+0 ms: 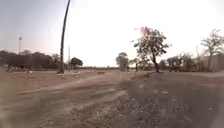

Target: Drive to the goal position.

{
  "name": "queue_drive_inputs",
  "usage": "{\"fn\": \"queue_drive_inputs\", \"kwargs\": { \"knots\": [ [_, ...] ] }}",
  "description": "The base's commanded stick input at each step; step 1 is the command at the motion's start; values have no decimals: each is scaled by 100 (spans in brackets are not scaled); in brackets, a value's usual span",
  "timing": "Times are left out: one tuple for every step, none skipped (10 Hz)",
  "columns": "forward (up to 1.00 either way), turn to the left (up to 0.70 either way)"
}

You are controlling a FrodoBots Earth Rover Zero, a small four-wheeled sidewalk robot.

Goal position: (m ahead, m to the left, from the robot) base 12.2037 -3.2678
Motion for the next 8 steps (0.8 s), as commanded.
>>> {"fn": "queue_drive_inputs", "kwargs": {
  "knots": [
    [70,0],
    [70,0],
    [70,0],
    [70,0],
    [70,0],
    [70,0],
    [70,0],
    [70,0]
  ]
}}
